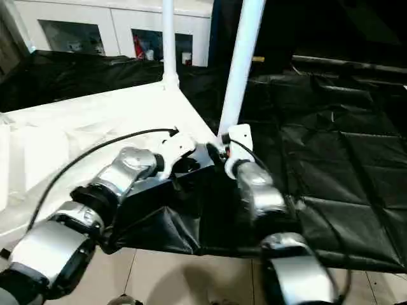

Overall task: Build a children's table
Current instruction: Rotate leg to tighten

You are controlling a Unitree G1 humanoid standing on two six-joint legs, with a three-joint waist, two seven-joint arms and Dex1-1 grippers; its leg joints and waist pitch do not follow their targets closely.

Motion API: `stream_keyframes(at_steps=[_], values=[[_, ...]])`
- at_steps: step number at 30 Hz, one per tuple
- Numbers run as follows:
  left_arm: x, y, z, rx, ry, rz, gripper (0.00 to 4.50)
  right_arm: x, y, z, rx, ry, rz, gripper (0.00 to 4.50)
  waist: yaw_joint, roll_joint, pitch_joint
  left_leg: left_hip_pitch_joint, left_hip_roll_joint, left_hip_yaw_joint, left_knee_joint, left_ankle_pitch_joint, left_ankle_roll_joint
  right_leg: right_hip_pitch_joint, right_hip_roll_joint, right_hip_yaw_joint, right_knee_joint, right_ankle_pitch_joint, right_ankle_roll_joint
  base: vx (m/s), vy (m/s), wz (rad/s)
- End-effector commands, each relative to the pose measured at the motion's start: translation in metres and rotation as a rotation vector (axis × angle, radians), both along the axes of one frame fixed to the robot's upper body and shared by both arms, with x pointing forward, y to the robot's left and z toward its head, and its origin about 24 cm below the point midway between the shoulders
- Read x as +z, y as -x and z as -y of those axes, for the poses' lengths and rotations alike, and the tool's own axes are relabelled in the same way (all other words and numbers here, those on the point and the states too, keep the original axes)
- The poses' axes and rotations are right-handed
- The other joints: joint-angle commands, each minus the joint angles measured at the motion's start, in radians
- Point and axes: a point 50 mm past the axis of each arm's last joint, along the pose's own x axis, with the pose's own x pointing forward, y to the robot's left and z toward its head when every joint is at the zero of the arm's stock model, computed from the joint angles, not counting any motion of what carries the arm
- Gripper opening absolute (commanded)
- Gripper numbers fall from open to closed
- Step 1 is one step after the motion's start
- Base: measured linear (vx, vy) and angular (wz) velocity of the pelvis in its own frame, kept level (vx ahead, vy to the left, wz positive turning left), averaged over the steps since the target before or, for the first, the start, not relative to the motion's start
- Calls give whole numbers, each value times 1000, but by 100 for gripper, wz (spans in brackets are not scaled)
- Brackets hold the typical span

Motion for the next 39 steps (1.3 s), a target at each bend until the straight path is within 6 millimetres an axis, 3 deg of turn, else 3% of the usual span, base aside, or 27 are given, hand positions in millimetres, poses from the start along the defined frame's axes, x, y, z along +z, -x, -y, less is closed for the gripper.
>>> stream_keyframes(at_steps=[1, 4, 10, 16, 17, 18, 26, 30, 32, 33, 35, 36, 39], values=[[2, 6, 5, -98, 45, 18, 0, 2, 5, -6, 144, -1, -5, 353, 0, -8, -60, -5, 3, 7, -53, -166, 78, 61, -60, 46, -81, -203, -173, 0, 0, 0], [1, 12, -5, -194, 45, -26, 0, 7, 9, 9, 241, 36, 15, 353, 2, -8, -61, -5, 5, 7, -51, -142, 89, 63, -60, 46, -77, -168, -190, 0, 0, 0], [-3, 25, -30, -358, 7, -138, 0, 14, 20, 27, 449, 54, -31, 353, 6, -4, -59, -3, 14, 9, -51, -168, 95, 60, -58, 45, -71, -155, -225, 0, 0, 0], [-2, 25, -40, -349, -2, -146, 0, 16, 22, 28, 508, 50, -45, 353, 3, -7, -59, -1, 13, 9, -52, -174, 78, 59, -58, 45, -69, -152, -233, 0, 0, 0], [-2, 25, -41, -348, -1, -145, 0, 17, 22, 28, 513, 47, -45, 327, 4, -7, -60, -1, 12, 9, -51, -168, 79, 59, -59, 46, -69, -150, -231, 0, 0, 0], [-1, 25, -42, -346, 0, -143, 0, 17, 22, 27, 516, 39, -45, 327, 4, -12, -60, -3, 12, 10, -50, -163, 81, 60, -59, 46, -69, -150, -229, 0, 0, 0], [0, 26, -42, -345, 25, -136, 0, 13, 27, 19, 550, -7, -69, 275, 4, -9, -59, -2, 13, 10, -51, -158, 76, 58, -59, 46, -70, -163, -218, 0, 0, 0], [0, 17, -34, -222, 47, -82, 0, 0, 22, 17, 359, -10, -84, 272, 0, -11, -57, 0, 12, 9, -54, -167, 66, 53, -60, 47, -73, -197, -208, 0, 0, 0], [-1, 10, -28, -121, 35, -40, 0, -8, 18, 15, 214, -14, -91, 272, -4, -12, -54, 0, 7, 9, -56, -188, 46, 51, -59, 48, -82, -275, -182, 0, 0, 0], [-1, 5, -20, -53, 29, -23, 0, -15, 15, 13, 81, -24, -107, 272, -3, -12, -53, 7, 6, 8, -57, -206, 33, 47, -62, 48, -89, -329, -168, 0, 0, 0], [-2, 0, -11, 41, 28, -11, 0, -21, 13, 9, -56, -29, -121, 272, -4, -11, -55, 9, 7, 5, -59, -207, 16, 46, -61, 50, -90, -346, -154, 0, 0, 0], [-2, 0, -3, 61, 39, -10, 0, -23, 12, 4, -110, -36, -125, 272, -4, -5, -55, 9, 6, 5, -60, -204, 17, 47, -60, 51, -89, -337, -155, 0, 0, 0], [-3, 2, 21, 77, 63, -12, 0, -26, 9, -13, -211, -51, -140, 272, -5, -2, -56, 10, 5, 6, -59, -208, 27, 43, -57, 55, -89, -282, -167, 0, 0, 0]])
